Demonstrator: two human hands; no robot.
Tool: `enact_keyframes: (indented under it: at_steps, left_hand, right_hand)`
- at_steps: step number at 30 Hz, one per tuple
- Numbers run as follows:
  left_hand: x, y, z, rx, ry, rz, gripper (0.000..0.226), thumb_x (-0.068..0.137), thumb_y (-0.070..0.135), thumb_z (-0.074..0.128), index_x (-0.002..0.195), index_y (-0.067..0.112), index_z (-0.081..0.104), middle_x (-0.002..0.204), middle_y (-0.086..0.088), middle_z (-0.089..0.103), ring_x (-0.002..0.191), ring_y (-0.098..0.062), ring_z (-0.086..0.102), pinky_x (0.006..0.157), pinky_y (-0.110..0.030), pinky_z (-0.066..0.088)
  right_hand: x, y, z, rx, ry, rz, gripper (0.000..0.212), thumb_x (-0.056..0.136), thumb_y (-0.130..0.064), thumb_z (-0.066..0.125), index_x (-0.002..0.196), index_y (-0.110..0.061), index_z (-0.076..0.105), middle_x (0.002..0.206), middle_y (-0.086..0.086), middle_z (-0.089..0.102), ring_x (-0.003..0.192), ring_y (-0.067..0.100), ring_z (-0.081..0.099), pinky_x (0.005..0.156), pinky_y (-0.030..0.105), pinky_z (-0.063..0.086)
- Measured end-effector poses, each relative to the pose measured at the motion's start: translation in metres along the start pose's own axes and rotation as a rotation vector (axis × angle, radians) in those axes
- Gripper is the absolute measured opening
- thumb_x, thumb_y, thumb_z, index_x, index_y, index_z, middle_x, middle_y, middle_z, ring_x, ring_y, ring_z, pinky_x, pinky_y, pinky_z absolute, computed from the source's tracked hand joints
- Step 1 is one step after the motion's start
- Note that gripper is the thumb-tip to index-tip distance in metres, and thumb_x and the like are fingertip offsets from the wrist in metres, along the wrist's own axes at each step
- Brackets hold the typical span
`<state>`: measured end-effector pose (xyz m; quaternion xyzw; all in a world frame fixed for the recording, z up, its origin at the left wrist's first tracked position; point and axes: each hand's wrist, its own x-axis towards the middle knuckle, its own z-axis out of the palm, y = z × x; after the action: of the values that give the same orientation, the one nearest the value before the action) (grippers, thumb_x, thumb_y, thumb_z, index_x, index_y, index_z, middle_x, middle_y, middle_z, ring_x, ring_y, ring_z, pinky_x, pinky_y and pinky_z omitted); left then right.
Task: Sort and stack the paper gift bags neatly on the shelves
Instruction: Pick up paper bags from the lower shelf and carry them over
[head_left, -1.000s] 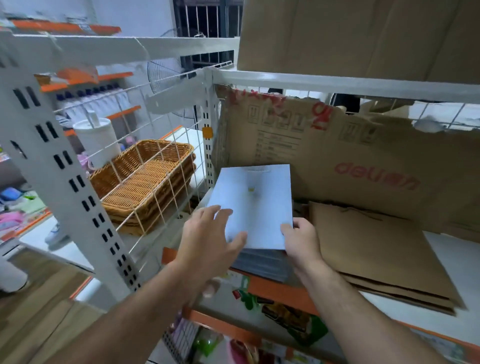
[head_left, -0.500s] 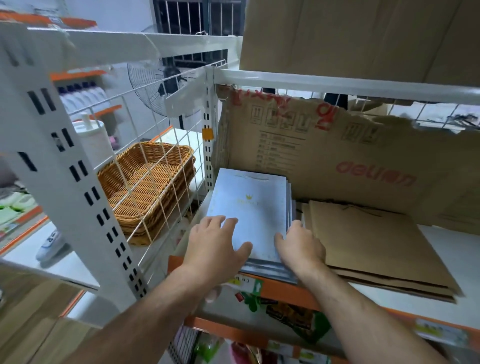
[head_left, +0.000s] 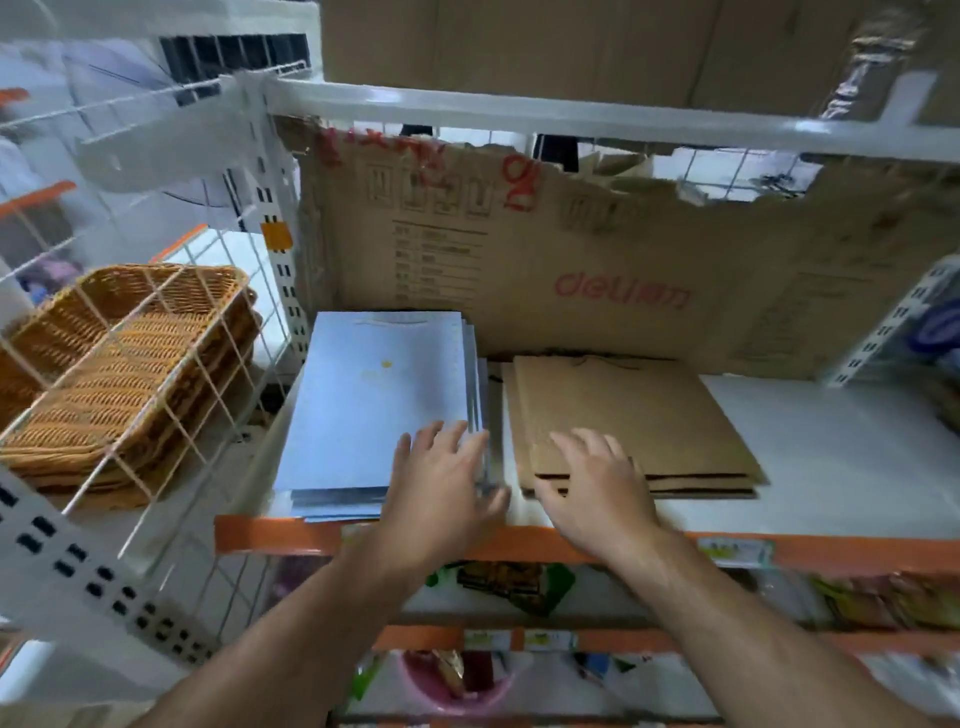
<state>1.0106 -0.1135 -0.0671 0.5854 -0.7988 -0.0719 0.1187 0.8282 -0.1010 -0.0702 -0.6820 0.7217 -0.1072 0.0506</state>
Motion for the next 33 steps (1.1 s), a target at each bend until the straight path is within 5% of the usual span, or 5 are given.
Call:
enact_keyframes:
  at_steps: [9, 22, 33]
  left_hand:
    - [0.025, 0.14, 0.035, 0.016, -0.105, 0.165, 0.068, 0.095, 0.061, 0.046, 0.154, 0.036, 0.024, 0.161, 0.002, 0.028, 0.149, -0.025, 0.017, 0.122, -0.046, 0.012]
    - [0.036, 0.428, 0.104, -0.037, -0.125, 0.313, 0.069, 0.094, 0.058, 0.048, 0.154, 0.031, 0.029, 0.159, 0.002, 0.032, 0.146, -0.024, 0.023, 0.121, -0.04, 0.018]
    - [0.08, 0.585, 0.147, -0.05, -0.201, 0.492, 0.069, 0.092, 0.054, 0.051, 0.154, 0.029, 0.032, 0.157, 0.003, 0.035, 0.145, -0.022, 0.025, 0.12, -0.038, 0.019]
  right_hand:
    - [-0.05, 0.137, -0.042, 0.064, 0.022, 0.178, 0.062, 0.094, -0.049, 0.052, 0.151, -0.03, 0.034, 0.157, -0.004, 0.033, 0.144, 0.019, 0.027, 0.117, 0.04, 0.03]
    - [-0.129, 0.423, -0.127, 0.172, 0.14, 0.263, 0.053, 0.095, -0.044, 0.053, 0.144, -0.024, 0.049, 0.148, -0.004, 0.043, 0.137, 0.016, 0.037, 0.113, 0.033, 0.033]
    - [-0.158, 0.567, -0.163, 0.189, 0.212, 0.443, 0.047, 0.093, -0.047, 0.055, 0.136, -0.028, 0.053, 0.137, -0.007, 0.05, 0.128, 0.016, 0.043, 0.107, 0.035, 0.04]
